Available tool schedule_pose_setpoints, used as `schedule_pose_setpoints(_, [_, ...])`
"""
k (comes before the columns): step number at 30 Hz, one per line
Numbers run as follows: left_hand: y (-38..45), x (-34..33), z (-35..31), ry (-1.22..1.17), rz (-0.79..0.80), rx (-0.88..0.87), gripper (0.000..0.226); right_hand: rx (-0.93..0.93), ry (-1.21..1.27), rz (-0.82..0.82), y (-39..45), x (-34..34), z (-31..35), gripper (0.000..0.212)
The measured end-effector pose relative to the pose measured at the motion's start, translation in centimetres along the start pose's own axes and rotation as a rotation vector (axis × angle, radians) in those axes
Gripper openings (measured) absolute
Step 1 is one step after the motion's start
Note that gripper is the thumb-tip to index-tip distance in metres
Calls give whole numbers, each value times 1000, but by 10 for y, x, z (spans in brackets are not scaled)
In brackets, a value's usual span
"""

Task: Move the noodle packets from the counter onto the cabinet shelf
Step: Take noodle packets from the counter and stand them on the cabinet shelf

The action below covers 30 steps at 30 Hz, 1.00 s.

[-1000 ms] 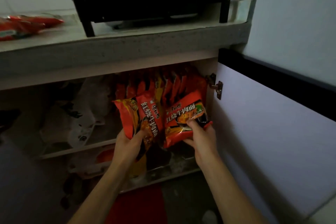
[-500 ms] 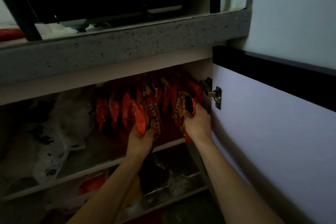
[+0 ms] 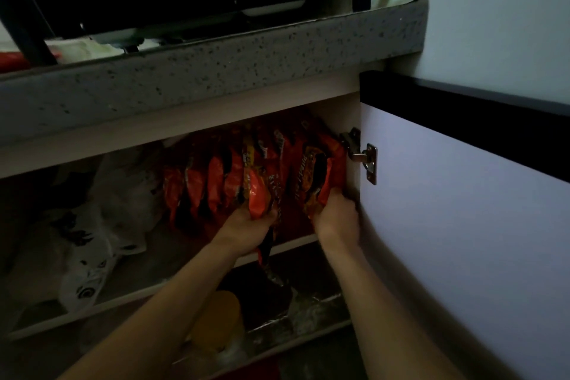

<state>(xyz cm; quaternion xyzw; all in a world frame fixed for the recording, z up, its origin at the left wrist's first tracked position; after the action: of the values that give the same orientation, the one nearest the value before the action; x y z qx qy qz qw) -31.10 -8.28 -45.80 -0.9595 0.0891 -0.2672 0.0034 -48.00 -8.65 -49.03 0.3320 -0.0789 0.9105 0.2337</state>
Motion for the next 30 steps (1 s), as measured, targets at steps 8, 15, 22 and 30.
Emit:
schedule_pose_setpoints(8, [-3, 11, 11, -78, -73, 20, 36, 88, 175, -143, -3, 12, 15, 30])
schedule_pose_setpoints(15, [1, 12, 19, -172, -99, 32, 44, 194, 175, -289, -6, 35, 27, 24])
schedule_pose_setpoints(22, [1, 7, 22, -281, -157, 3, 38, 135, 145, -263, -9, 41, 20, 20])
schedule_pose_setpoints(30, [-9, -9, 35, -507, -259, 40, 34, -19, 473, -206, -23, 19, -15, 21])
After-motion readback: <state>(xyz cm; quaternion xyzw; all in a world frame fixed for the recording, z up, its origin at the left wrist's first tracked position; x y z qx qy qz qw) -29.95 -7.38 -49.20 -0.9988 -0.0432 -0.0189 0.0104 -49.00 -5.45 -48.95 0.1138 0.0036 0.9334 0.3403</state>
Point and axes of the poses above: each hand's wrist, its own y-axis towards the middle knuckle, its own x-axis out of the back of the hand, z = x × y, the point moved 4 cm from there along y, towards the middle knuckle, and after that the axes turned 5 degrees about -x, right-handed, at the moved point
